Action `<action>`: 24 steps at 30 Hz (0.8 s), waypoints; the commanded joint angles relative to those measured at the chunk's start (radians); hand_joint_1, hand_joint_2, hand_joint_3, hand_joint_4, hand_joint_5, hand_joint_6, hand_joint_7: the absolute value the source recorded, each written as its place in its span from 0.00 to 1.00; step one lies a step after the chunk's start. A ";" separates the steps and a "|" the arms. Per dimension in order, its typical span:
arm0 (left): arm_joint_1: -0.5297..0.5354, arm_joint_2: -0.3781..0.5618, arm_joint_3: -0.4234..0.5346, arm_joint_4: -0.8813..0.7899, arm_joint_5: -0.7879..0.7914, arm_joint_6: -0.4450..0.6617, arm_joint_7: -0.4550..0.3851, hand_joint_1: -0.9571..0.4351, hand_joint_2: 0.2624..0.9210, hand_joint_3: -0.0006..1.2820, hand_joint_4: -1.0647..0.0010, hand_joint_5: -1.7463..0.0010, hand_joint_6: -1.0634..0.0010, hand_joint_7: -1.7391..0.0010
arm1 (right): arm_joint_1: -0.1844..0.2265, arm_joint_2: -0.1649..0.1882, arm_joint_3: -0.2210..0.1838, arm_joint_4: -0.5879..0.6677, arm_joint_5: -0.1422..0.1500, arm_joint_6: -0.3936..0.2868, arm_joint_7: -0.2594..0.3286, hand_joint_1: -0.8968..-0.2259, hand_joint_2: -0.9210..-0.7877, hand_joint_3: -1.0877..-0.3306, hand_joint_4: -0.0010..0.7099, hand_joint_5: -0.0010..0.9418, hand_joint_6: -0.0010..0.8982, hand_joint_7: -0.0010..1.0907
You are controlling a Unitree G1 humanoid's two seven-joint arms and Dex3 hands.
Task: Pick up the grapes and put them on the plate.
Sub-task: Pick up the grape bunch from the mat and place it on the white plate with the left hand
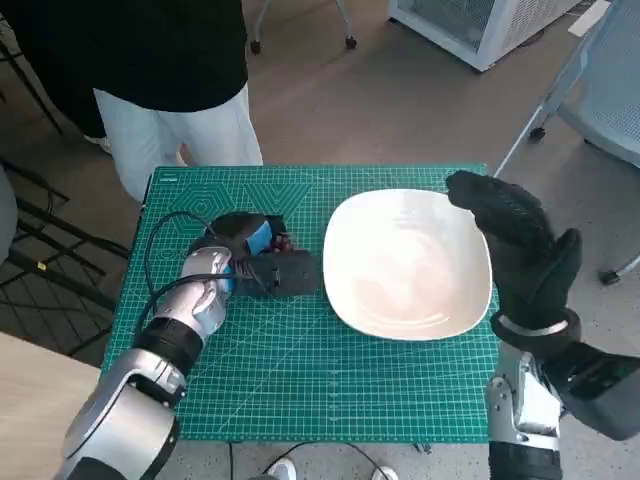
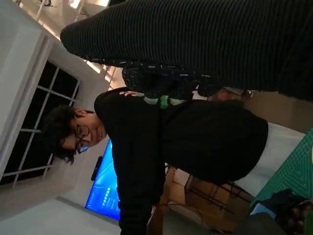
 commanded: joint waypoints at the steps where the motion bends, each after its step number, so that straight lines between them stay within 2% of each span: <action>1: 0.044 0.001 -0.010 0.022 0.004 0.003 -0.013 0.69 1.00 0.14 0.52 0.12 0.45 0.41 | 0.022 0.005 0.003 0.004 -0.009 0.006 -0.008 0.59 0.00 0.64 0.44 0.00 0.02 0.47; 24: 0.040 0.015 0.000 -0.002 -0.006 0.007 -0.007 0.69 1.00 0.16 0.55 0.11 0.46 0.40 | 0.018 0.015 0.002 0.013 -0.013 -0.002 -0.015 0.60 0.00 0.65 0.44 0.00 0.02 0.48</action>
